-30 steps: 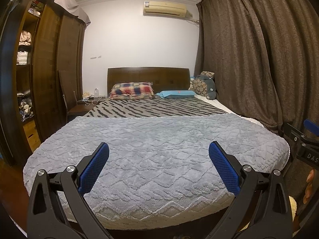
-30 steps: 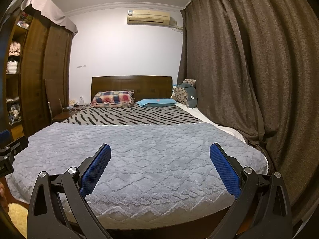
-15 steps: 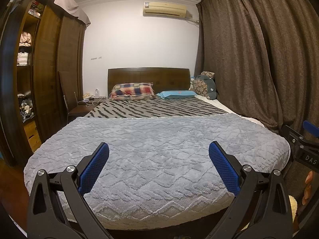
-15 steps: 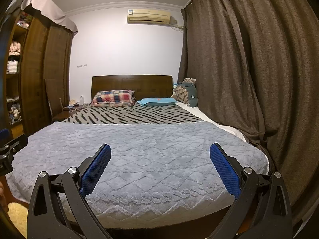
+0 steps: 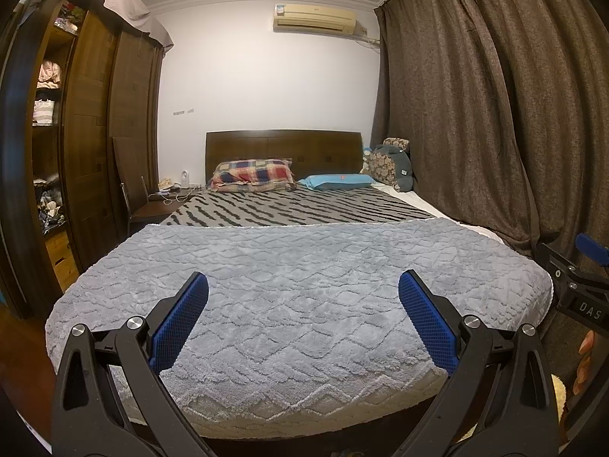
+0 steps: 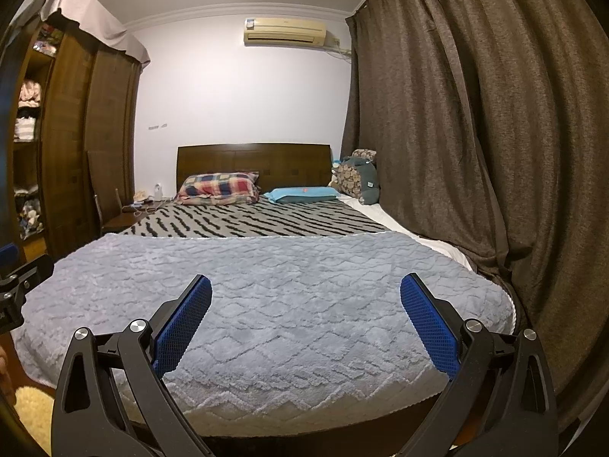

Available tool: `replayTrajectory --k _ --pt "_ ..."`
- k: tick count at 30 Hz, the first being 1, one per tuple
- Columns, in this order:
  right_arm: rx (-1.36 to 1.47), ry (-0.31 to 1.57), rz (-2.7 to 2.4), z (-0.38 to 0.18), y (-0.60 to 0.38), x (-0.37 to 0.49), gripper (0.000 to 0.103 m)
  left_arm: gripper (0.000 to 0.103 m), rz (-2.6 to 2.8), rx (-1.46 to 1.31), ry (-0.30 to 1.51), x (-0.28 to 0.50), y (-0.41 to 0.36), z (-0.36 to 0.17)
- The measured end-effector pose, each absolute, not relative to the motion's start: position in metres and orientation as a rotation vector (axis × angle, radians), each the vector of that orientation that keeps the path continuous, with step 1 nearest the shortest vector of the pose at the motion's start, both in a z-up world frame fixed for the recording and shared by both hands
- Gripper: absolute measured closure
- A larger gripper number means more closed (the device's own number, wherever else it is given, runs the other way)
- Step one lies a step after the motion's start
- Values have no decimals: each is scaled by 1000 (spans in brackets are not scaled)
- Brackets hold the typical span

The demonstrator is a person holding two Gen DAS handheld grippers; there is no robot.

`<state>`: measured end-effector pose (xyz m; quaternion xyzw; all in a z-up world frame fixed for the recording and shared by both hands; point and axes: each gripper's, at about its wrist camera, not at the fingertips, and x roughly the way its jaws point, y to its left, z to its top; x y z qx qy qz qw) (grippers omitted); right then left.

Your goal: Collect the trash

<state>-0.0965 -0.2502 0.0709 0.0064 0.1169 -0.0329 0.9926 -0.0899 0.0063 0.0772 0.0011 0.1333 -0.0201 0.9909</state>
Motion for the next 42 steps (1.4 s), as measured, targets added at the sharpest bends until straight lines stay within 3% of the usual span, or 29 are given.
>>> replayTrajectory --k 42 --pt "23 246 -57 66 -251 -94 3 8 -27 -8 284 -88 3 76"
